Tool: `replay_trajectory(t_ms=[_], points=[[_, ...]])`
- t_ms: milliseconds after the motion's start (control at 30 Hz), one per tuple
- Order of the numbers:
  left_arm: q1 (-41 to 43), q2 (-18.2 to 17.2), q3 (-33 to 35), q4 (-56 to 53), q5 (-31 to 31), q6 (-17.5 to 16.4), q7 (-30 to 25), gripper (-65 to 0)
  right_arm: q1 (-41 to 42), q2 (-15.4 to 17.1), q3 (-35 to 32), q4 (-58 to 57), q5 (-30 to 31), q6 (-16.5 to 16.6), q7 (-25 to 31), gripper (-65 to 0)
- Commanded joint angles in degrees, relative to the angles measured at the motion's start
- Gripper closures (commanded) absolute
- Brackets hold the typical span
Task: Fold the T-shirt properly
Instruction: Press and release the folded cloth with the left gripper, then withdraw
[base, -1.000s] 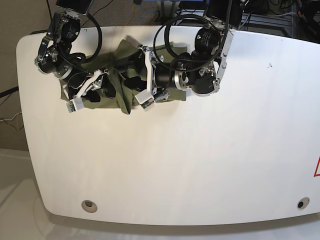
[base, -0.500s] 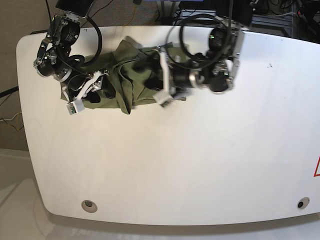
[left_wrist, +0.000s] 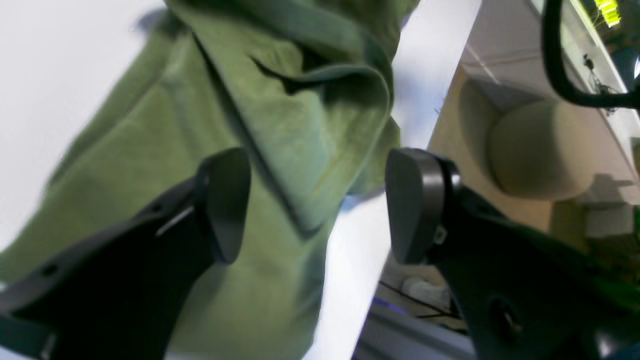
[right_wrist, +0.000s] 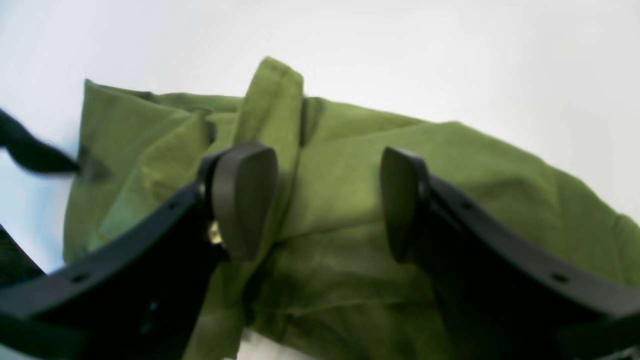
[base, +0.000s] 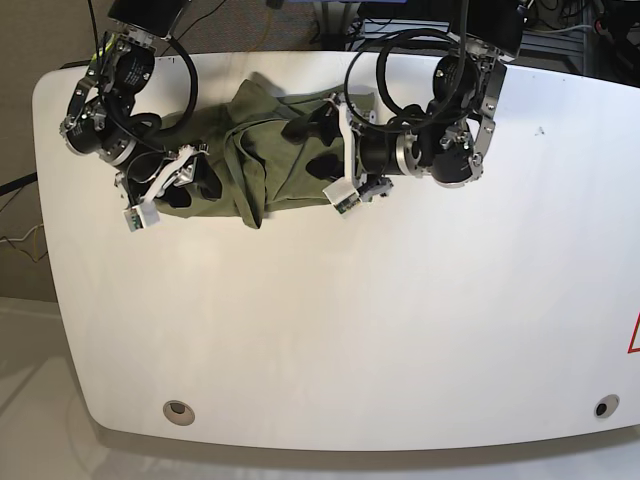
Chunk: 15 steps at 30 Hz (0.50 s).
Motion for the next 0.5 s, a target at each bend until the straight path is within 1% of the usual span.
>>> replay_trajectory(t_ms=[0,33,233,300,367,433,467], points=[[-0.8,-0.1,-2.5,1.7,-0.4,-0.1,-1.0,-34.2,0.5,0.6,0.0,1.2,1.5,0.5,1.8,-35.6],[-0.7,0.2,-4.1,2.0,0.0,-0.2,-1.1,-30.5,0.3,0.6,0.1,1.3,1.3,0.5,2.0,-35.4],[0.3,-0.5,-7.4,4.1,0.0,-0.2,-1.5,-8.2,0.3,0.6,0.0,1.4,0.9,0.5,3.6,-35.3],[1.2,-1.1,-7.8,4.6,0.1,-0.3,-2.0,-3.4,0.2,0.7,-0.1,1.6,0.9,0.5,3.7,-35.4],[3.2,-2.9,-7.4,3.6,0.2,0.5,-1.8,0.0,-0.1,0.6,-0.3,0.3,0.4,0.4,4.4,-35.4],[4.0,-3.8,-6.6,3.6,0.2,0.6,-1.8,-1.4,-0.2,0.7,-0.3,-0.1,0.2,0.3,4.7,-35.8],[4.4,-4.3,-6.1,3.4,0.3,0.6,-1.8,-4.6,-0.3,0.8,-0.3,-0.3,0.1,0.3,4.8,-36.1]])
